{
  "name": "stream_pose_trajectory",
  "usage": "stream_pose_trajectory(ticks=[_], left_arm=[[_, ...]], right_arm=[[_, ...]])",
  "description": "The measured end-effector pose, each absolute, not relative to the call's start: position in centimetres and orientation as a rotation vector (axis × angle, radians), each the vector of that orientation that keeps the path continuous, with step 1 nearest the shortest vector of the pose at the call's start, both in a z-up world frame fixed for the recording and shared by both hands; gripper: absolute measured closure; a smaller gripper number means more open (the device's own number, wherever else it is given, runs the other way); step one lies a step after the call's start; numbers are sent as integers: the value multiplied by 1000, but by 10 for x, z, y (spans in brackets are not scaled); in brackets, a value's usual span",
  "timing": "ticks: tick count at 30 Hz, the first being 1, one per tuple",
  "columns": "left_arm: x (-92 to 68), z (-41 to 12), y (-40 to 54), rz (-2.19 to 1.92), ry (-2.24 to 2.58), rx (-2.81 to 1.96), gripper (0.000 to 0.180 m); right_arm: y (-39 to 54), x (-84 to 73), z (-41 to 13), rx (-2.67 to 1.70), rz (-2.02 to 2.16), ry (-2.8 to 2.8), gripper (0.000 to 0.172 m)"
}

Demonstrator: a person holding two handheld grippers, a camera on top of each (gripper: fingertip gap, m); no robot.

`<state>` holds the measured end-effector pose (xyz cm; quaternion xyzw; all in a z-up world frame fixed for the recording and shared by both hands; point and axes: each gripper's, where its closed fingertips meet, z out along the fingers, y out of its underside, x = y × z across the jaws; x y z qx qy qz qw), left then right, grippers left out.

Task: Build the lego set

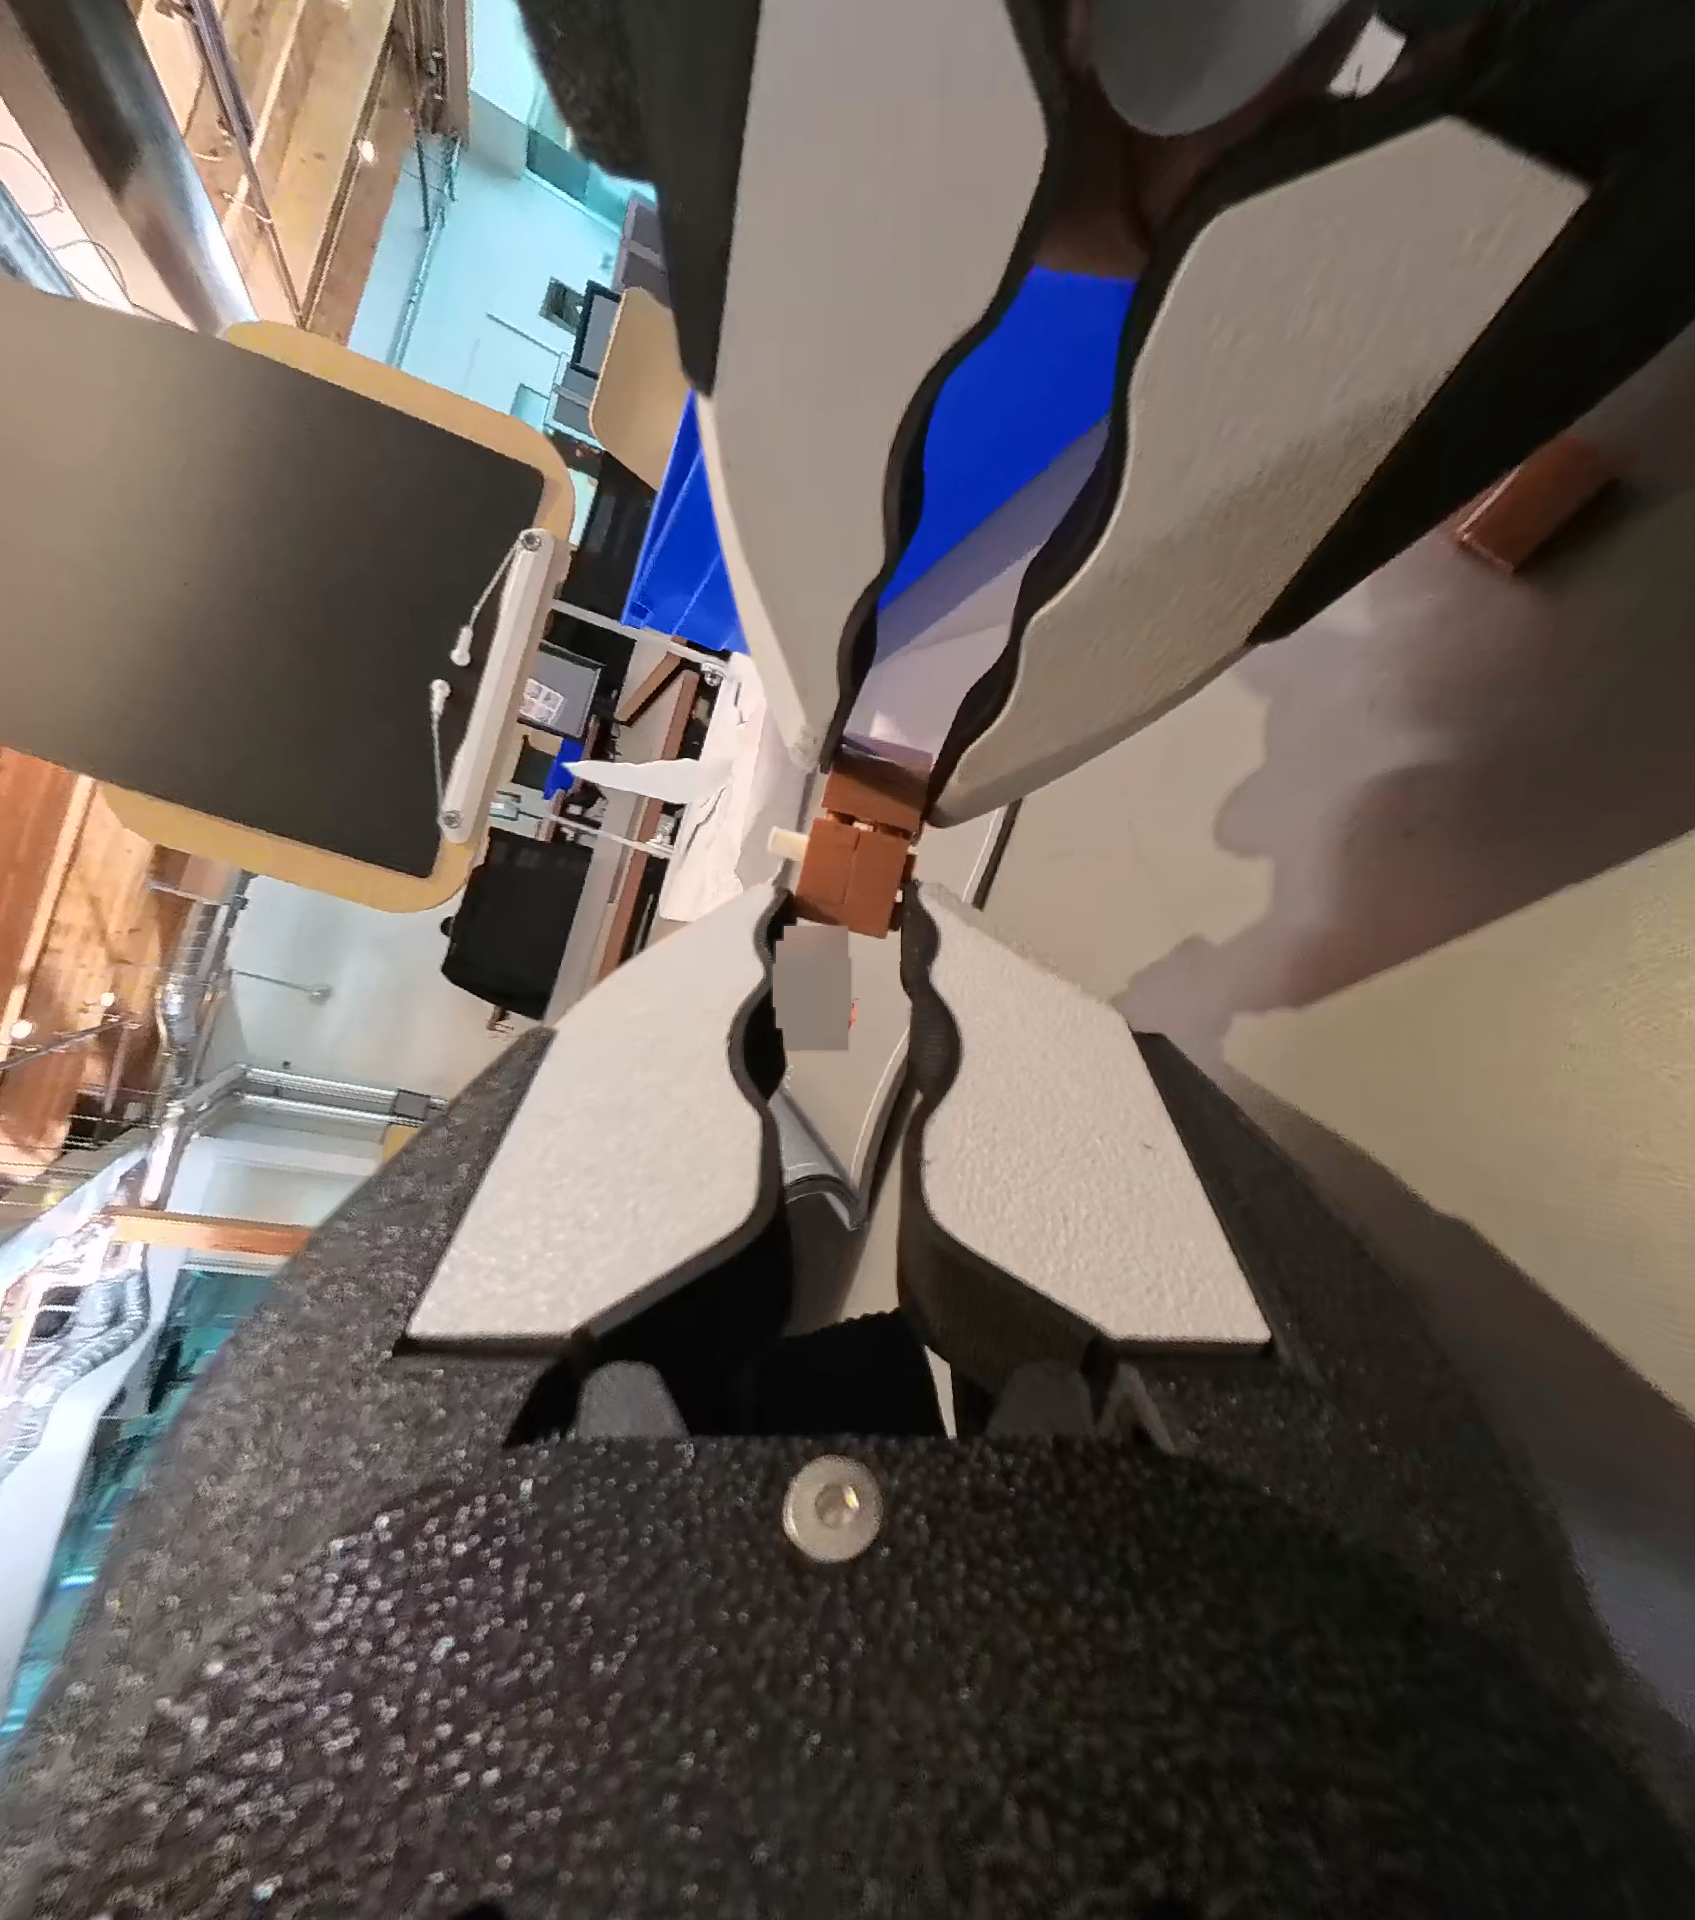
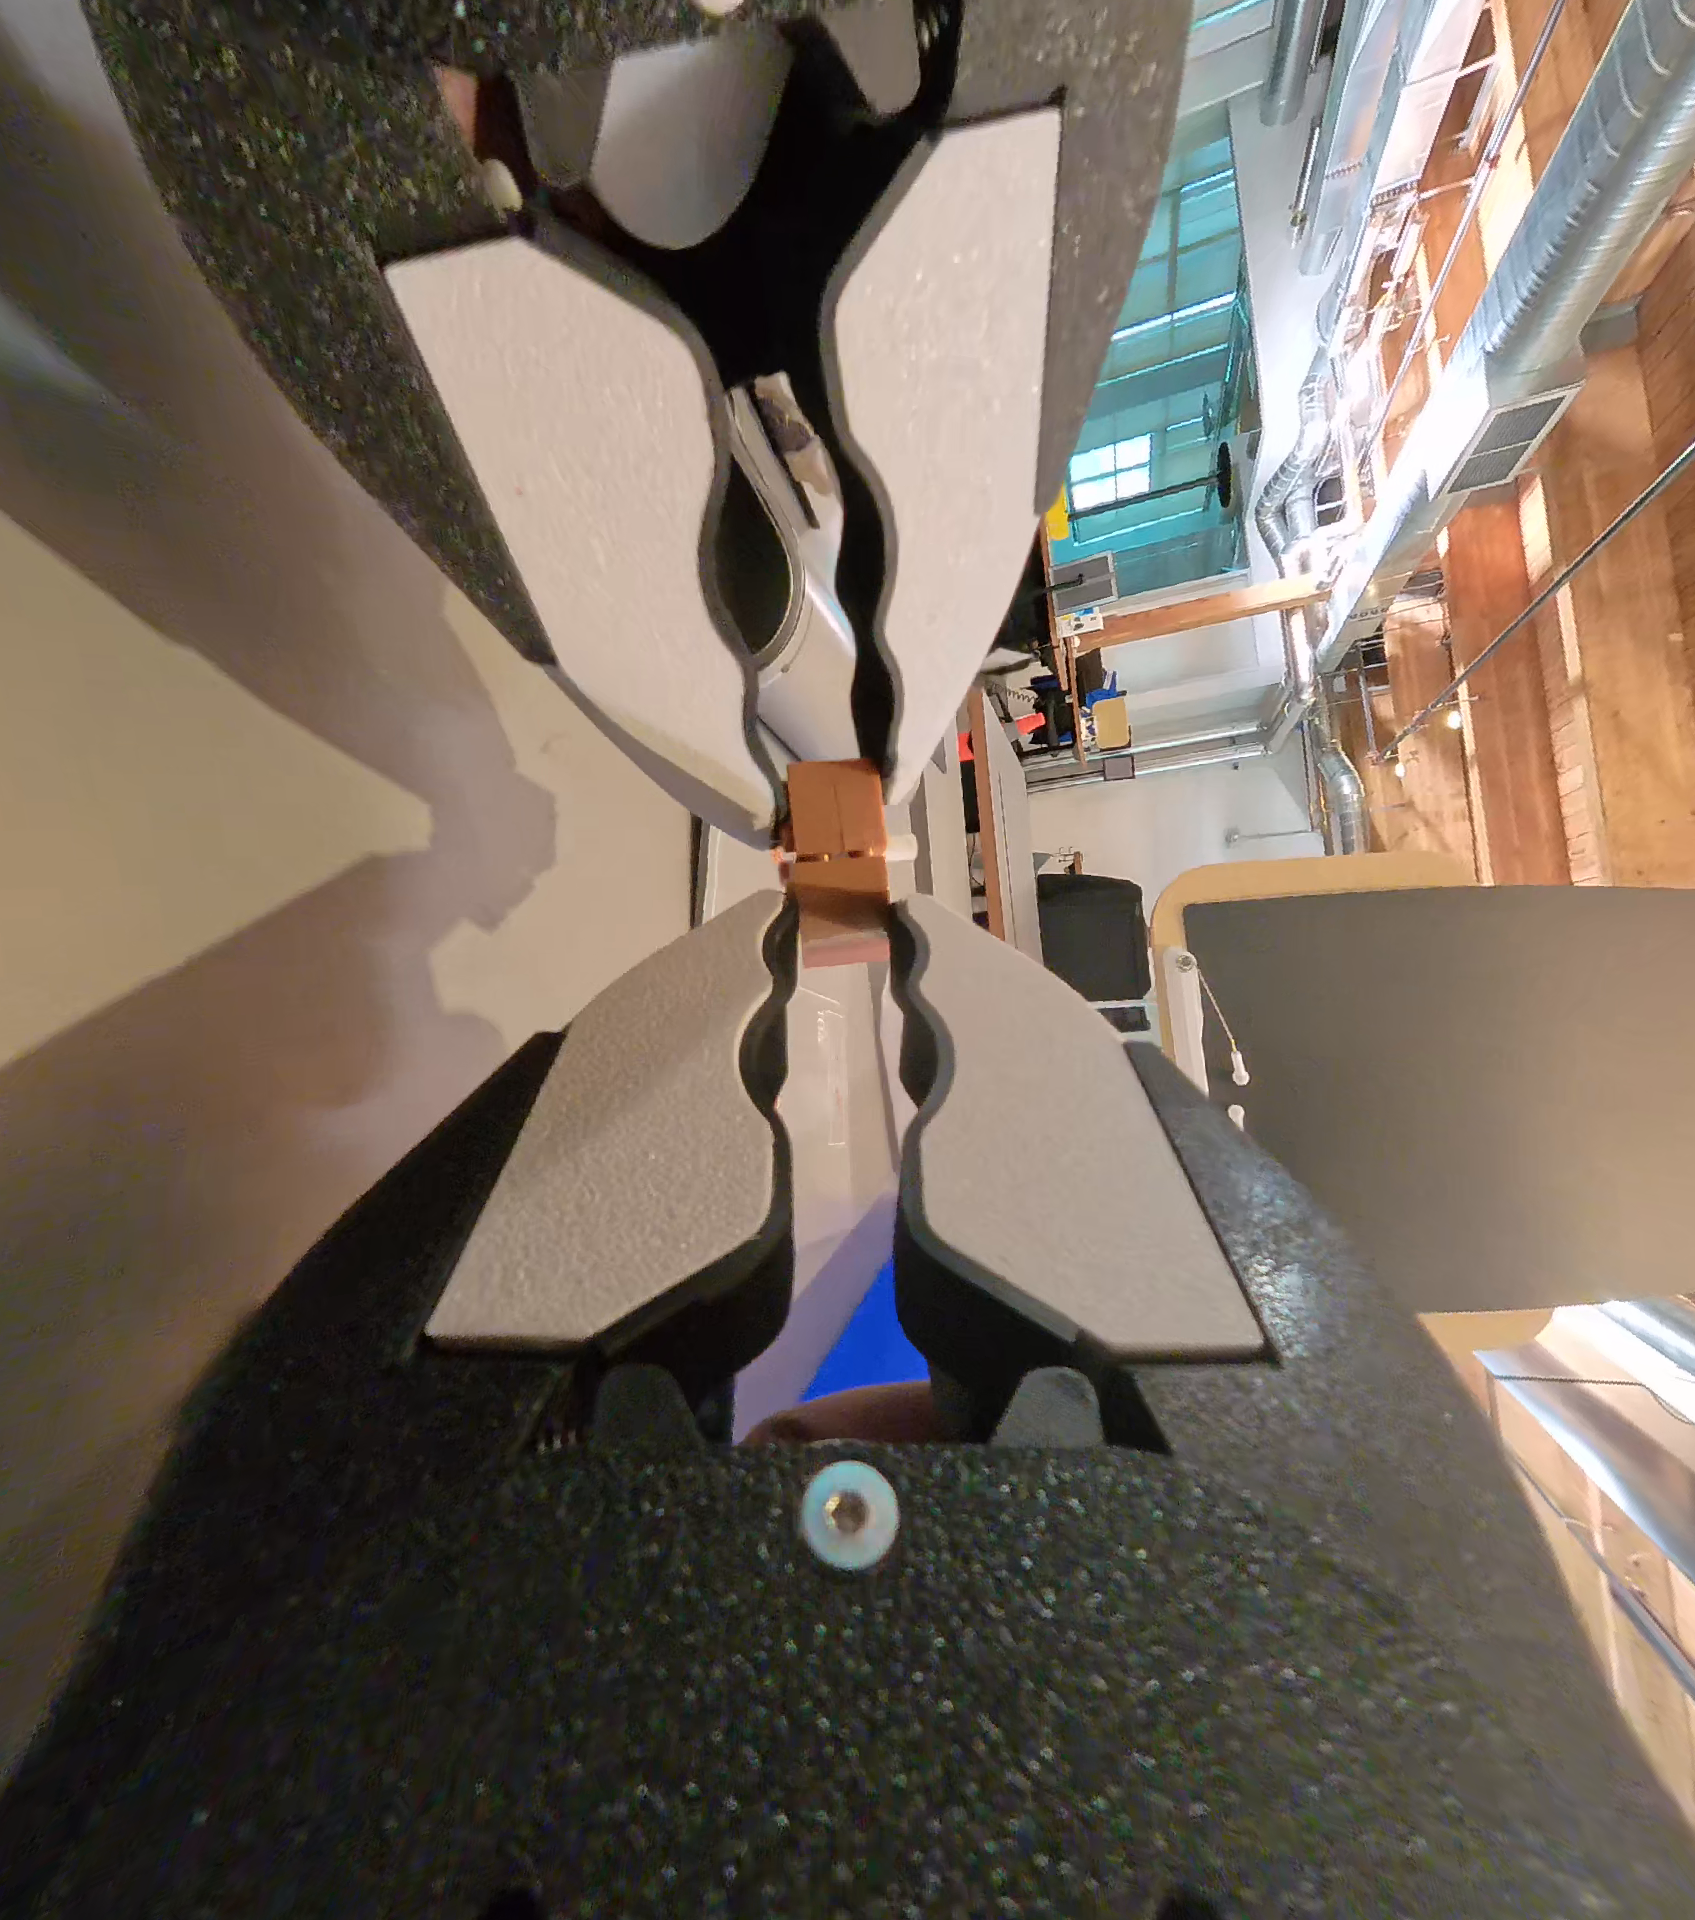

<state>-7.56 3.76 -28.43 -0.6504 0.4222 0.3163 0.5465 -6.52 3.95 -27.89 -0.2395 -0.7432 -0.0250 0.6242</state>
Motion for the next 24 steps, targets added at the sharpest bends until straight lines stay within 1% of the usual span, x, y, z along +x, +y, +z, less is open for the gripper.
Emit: stream_pose_trajectory(ticks=[12,24], left_arm=[[-73,-288,37,809,1081,-1506,162],[-67,-285,32,732,1130,-1428,162]], right_arm=[[37,-63,-282,-468,-147,-1744,156],[29,-59,-279,-370,-82,-1759,156]])
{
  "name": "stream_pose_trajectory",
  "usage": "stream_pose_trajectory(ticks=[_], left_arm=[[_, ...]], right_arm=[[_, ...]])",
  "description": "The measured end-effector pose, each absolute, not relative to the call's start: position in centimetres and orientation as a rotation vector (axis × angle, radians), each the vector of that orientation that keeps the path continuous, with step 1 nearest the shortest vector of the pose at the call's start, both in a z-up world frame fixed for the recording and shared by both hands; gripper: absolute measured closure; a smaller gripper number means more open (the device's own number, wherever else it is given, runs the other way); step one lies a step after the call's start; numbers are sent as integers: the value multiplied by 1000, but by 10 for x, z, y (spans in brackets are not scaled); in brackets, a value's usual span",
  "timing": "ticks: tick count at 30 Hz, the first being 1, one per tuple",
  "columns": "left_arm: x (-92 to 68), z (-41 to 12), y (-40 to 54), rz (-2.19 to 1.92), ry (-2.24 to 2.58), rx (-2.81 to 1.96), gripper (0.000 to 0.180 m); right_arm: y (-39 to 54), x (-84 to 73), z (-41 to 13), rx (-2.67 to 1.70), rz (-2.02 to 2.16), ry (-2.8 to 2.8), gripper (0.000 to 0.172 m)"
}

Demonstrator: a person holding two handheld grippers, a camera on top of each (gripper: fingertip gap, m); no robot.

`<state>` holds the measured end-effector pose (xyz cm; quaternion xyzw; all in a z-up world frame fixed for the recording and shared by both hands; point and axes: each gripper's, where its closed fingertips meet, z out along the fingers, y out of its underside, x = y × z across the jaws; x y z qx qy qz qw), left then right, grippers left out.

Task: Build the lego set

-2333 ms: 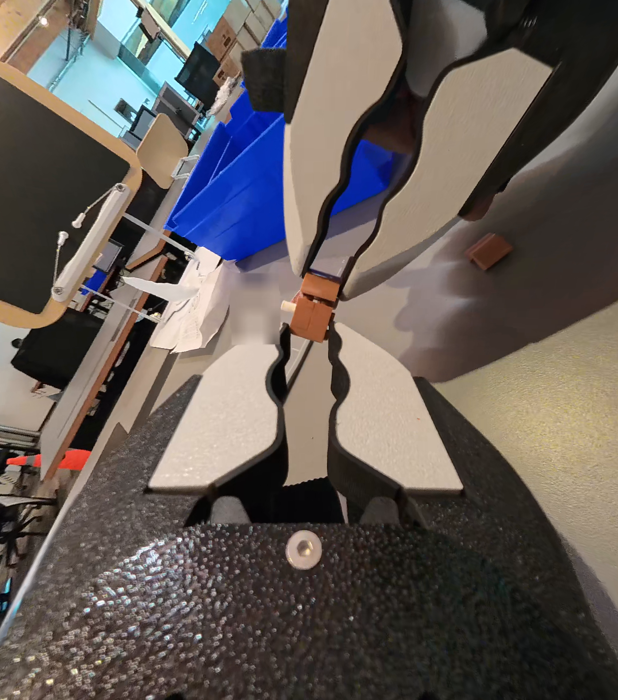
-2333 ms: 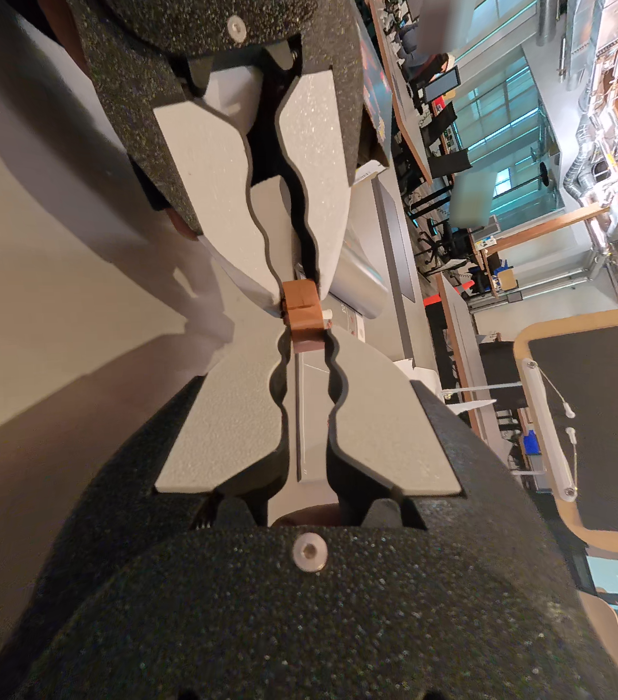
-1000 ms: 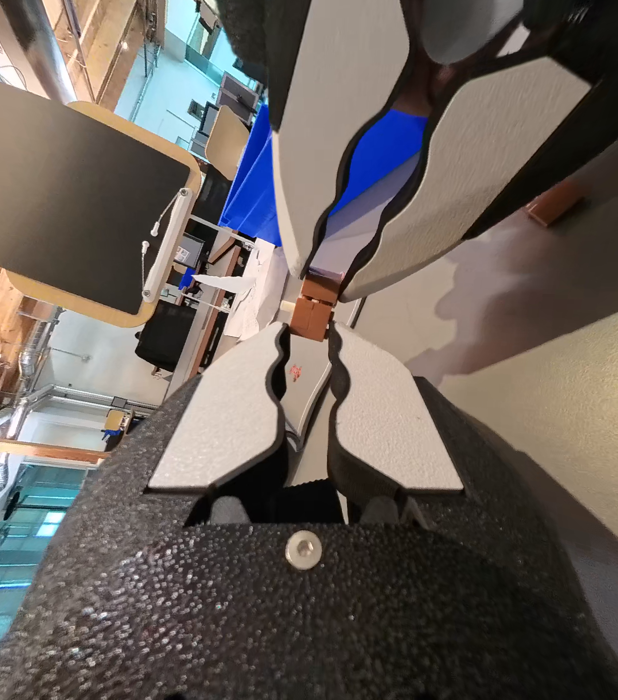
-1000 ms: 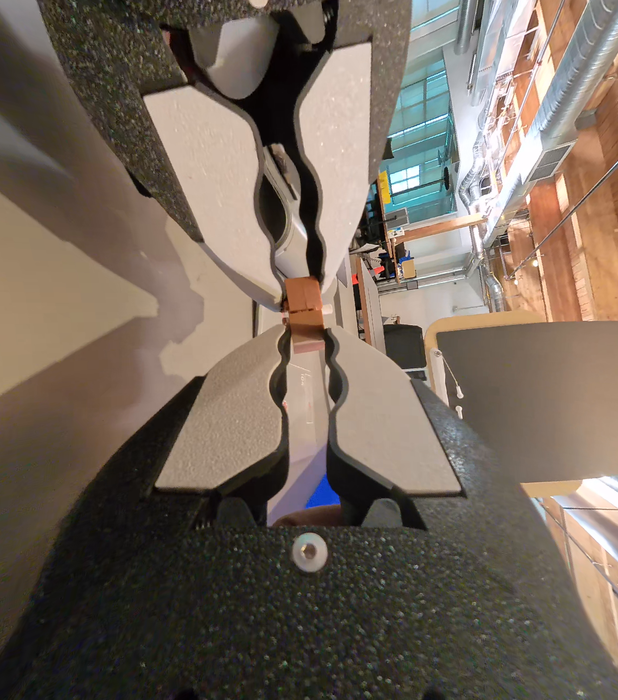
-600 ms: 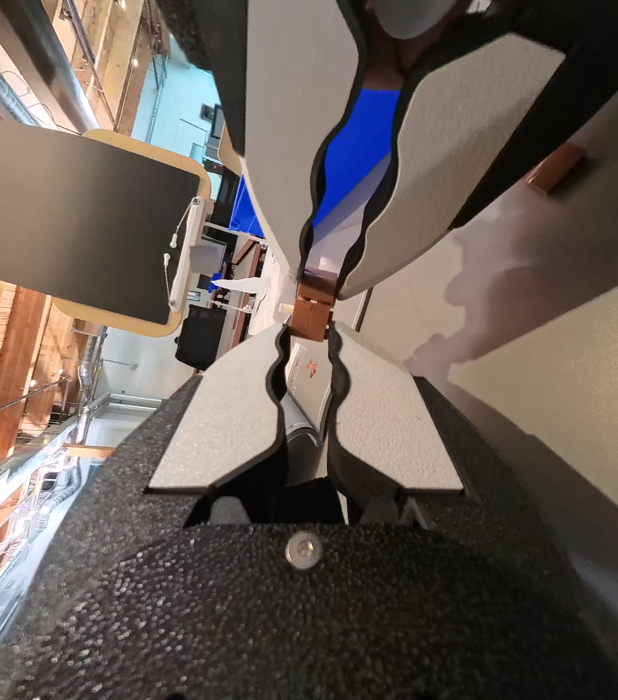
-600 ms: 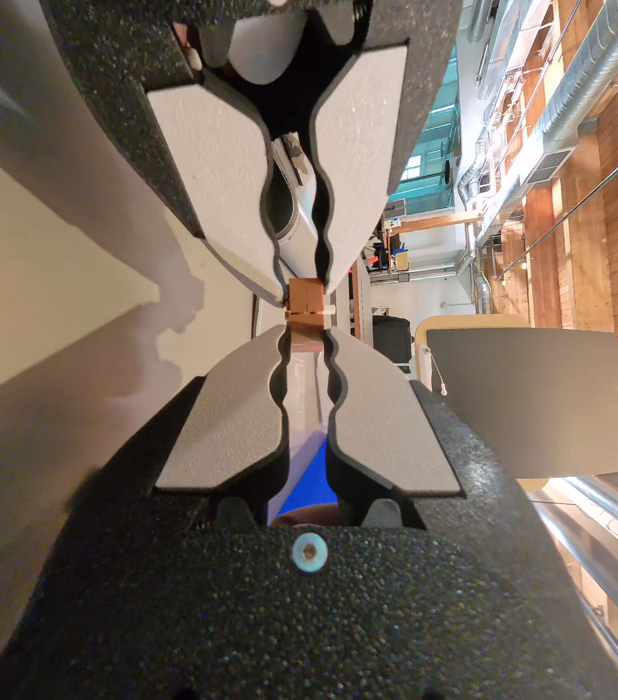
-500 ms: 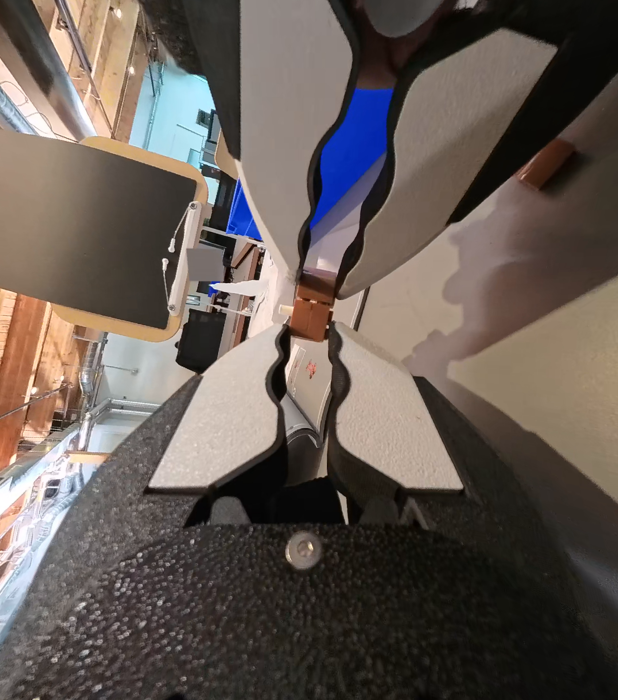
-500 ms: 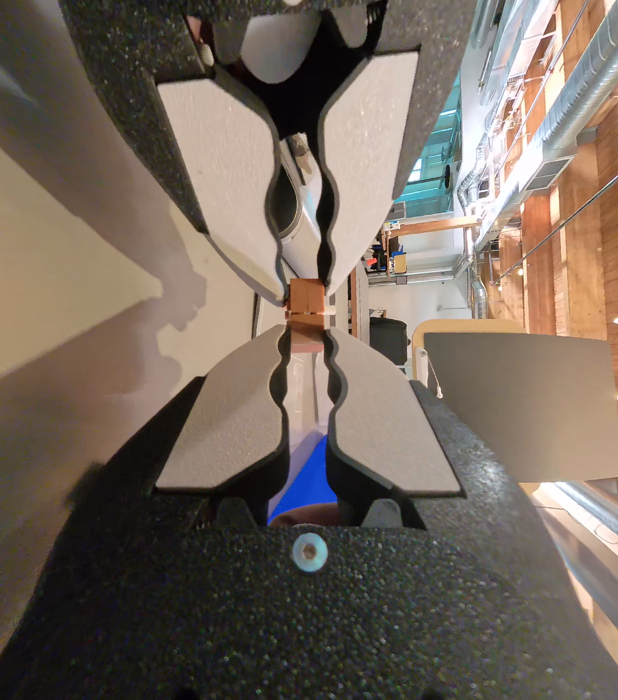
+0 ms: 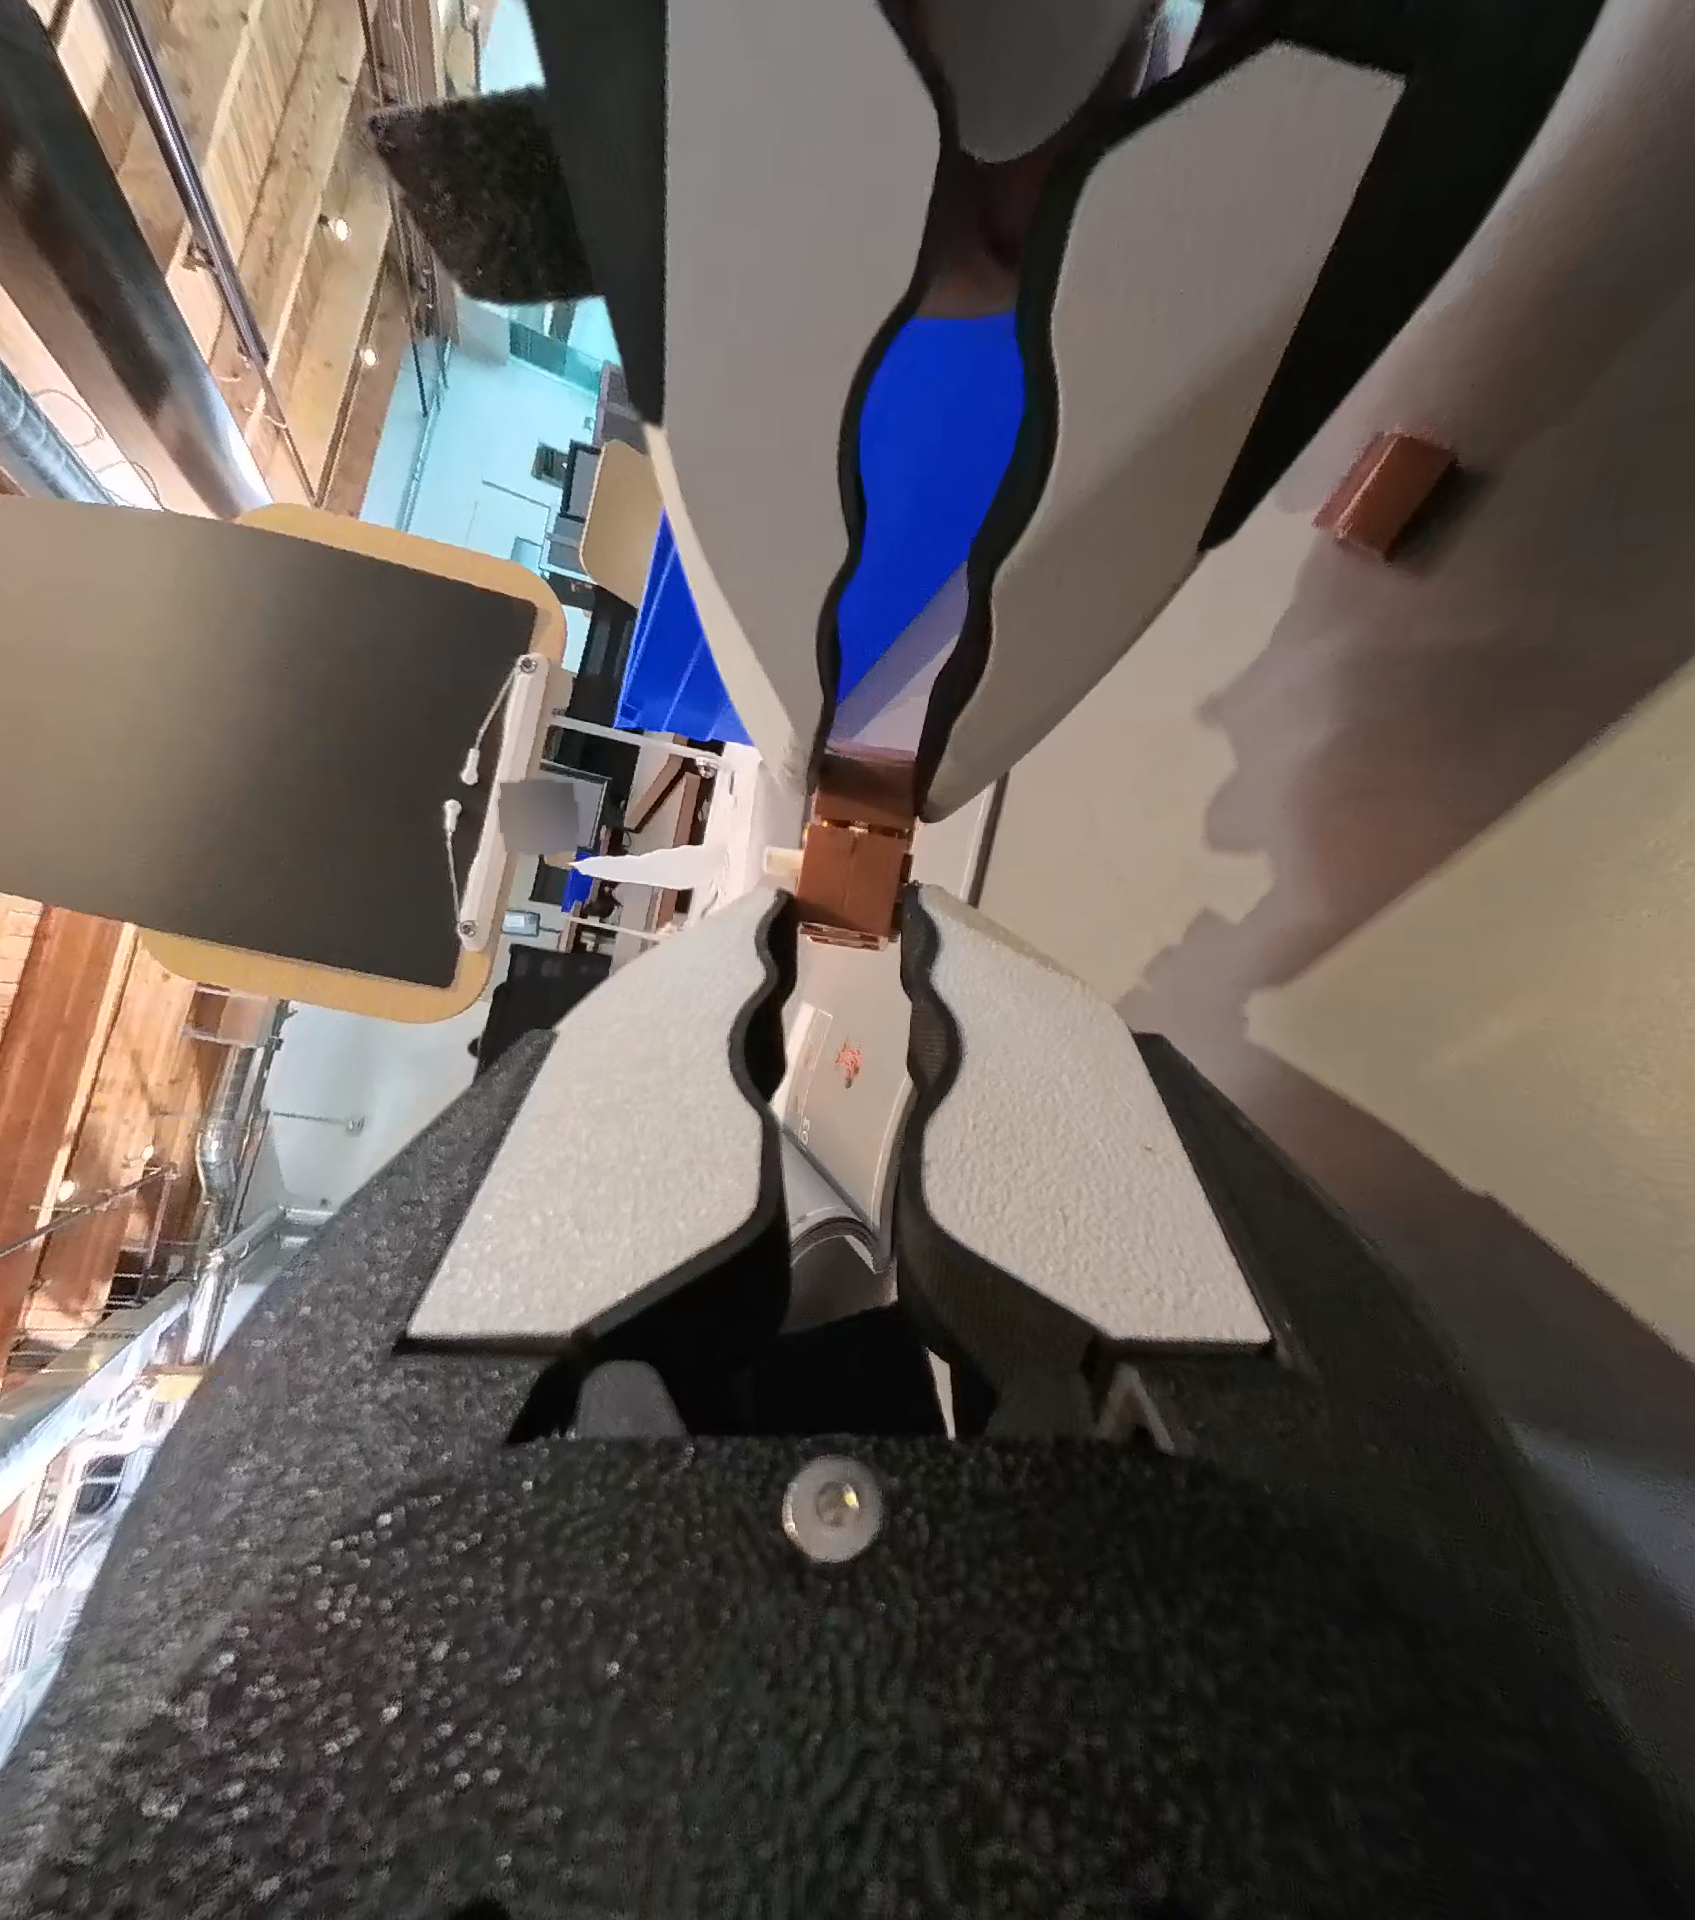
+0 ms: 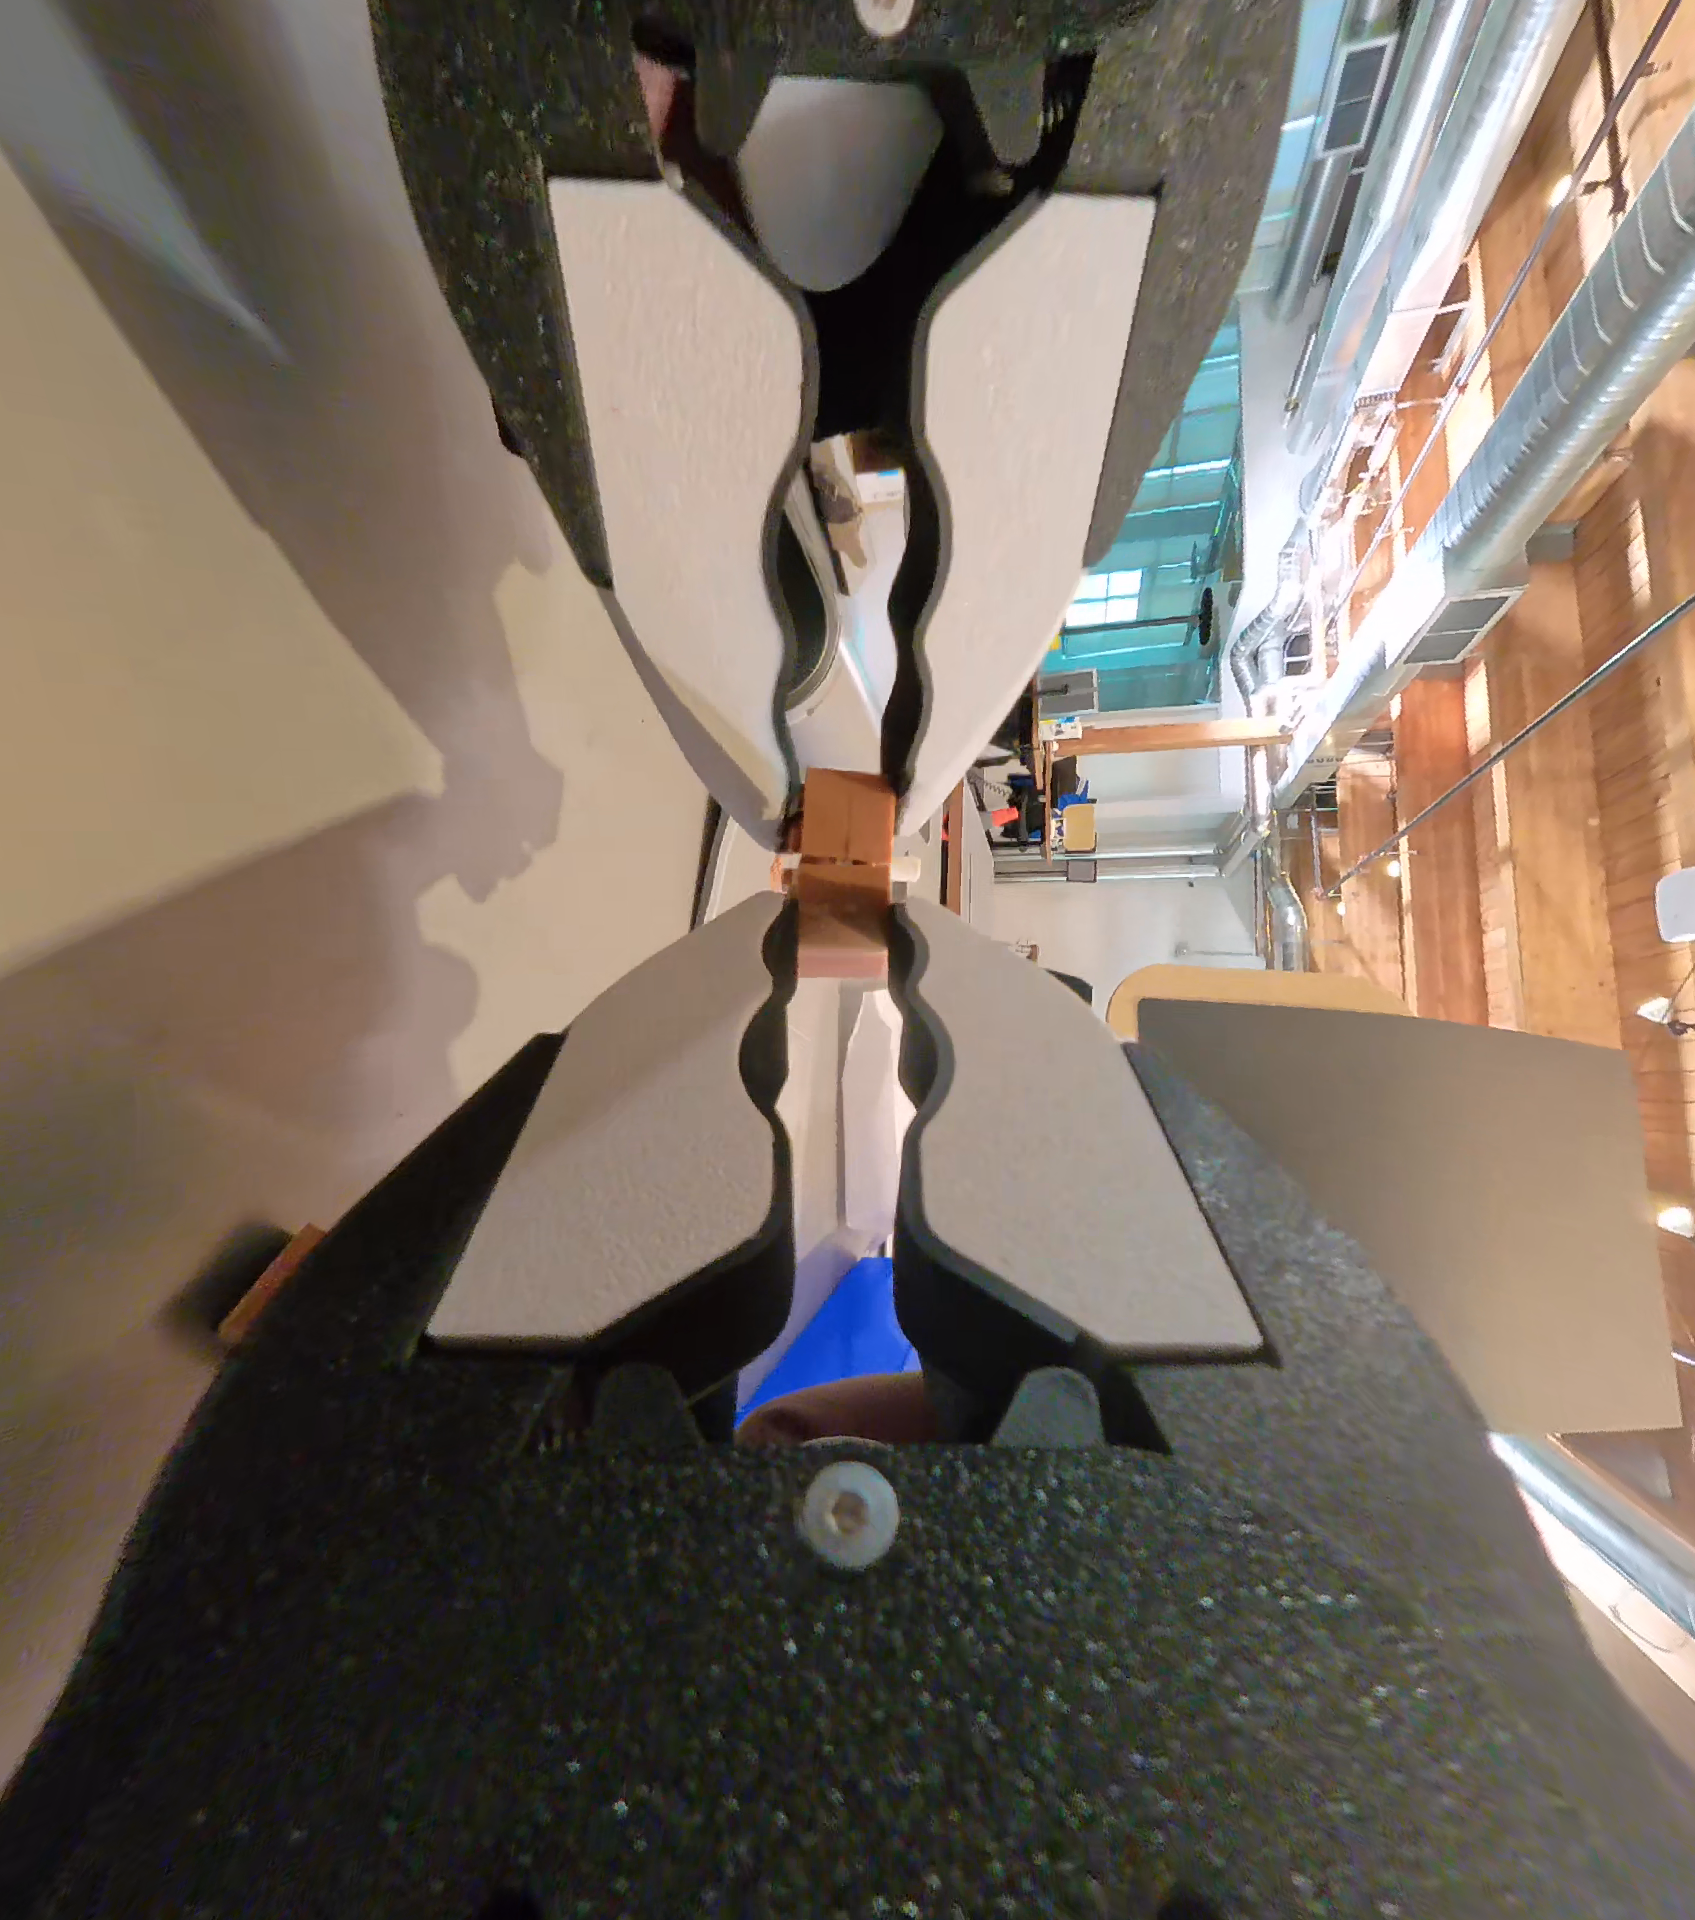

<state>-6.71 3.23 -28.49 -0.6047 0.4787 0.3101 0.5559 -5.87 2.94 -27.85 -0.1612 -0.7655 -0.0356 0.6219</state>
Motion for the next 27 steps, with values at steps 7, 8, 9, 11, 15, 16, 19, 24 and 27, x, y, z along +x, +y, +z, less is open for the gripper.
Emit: stream_pose_trajectory(ticks=[7,8,9,11,15,16,19,24,27], left_arm=[[-63,-281,29,703,1135,-1389,162],[-63,-281,29,701,1134,-1387,162],[-62,-281,29,700,1137,-1385,162],[-62,-281,28,692,1148,-1380,162],[-62,-281,28,697,1149,-1376,162],[-62,-281,28,700,1152,-1374,162],[-61,-282,27,697,1174,-1362,162],[-55,-278,22,636,1195,-1302,162],[-51,-272,17,575,1195,-1250,162]], right_arm=[[24,-56,-275,-324,-46,-1752,156],[24,-55,-274,-322,-44,-1750,156],[23,-55,-274,-317,-44,-1751,156],[22,-54,-274,-302,-38,-1757,156],[18,-54,-273,-283,-33,-1752,156],[18,-54,-273,-287,-30,-1752,156],[18,-53,-274,-273,-21,-1763,156],[15,-50,-271,-241,44,-1756,156],[10,-46,-266,-192,114,-1737,156]])
